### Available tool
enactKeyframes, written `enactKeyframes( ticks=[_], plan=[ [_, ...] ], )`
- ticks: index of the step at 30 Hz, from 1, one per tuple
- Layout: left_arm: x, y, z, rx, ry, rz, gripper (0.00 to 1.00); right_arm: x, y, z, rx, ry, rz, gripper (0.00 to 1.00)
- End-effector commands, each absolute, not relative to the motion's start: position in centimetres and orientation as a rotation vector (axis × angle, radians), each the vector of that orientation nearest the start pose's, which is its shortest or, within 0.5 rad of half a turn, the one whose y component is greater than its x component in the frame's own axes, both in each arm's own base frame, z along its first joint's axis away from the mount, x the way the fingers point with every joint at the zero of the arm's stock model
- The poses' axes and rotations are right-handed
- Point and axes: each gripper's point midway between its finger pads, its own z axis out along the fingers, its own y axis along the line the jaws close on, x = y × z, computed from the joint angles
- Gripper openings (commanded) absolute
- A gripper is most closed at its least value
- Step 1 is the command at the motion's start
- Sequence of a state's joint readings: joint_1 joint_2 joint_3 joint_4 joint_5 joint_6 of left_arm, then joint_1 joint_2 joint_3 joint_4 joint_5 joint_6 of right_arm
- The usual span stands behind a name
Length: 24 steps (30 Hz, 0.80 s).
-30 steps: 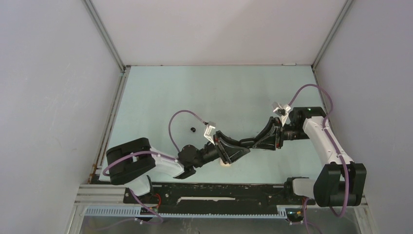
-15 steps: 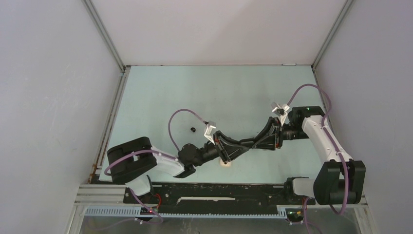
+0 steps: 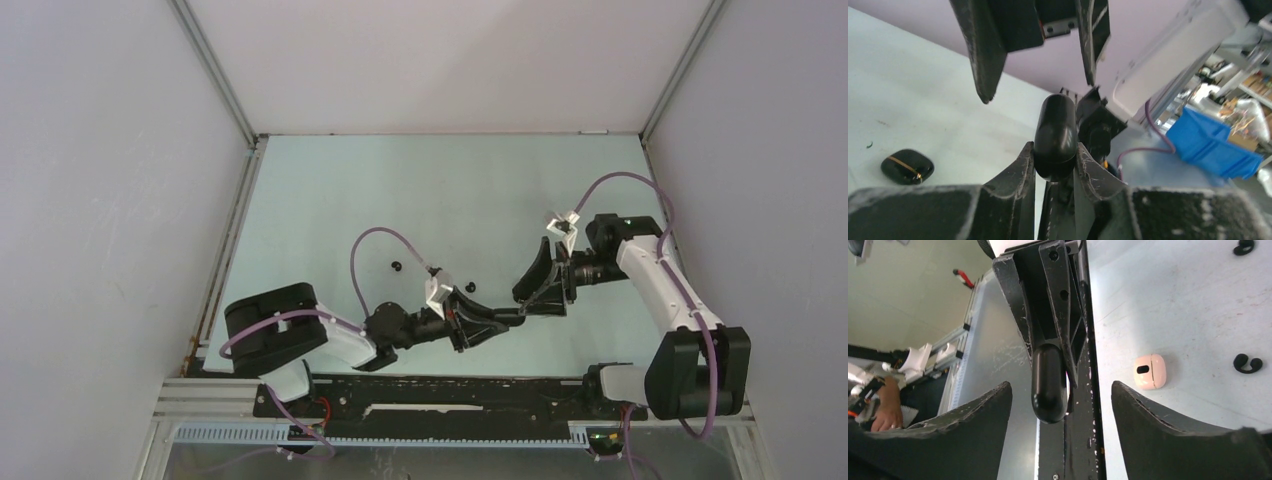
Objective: Insert the wireless bluetooth earbuds into the charging case
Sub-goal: Pick up the charging case at the center of the board.
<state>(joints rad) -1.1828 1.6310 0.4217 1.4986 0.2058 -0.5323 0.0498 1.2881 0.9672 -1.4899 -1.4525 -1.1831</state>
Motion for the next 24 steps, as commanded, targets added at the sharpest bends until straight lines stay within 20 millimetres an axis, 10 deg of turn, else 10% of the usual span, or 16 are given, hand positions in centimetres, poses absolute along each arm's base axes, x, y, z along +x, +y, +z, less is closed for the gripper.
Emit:
enactKeyframes(
  ticks=[1, 8, 24],
  plan=[
    [9.3, -40.4, 19.7, 0.808, 1.184, -1.448, 0.0, 13.7, 18.5, 21.8, -1.113, 1.824, 1.562, 0.81],
    [8.6, -40.3, 19.3, 0.848, 1.153, -1.397, 0.0, 12.9, 19.8, 19.5, -1.379, 1.894, 1.206, 1.0],
    [6.7, -39.7, 19.0, 0.92, 1.084, -1.327, 0.0, 13.8, 20.8, 17.7, -1.498, 1.994, 1.083, 0.82]
  ],
)
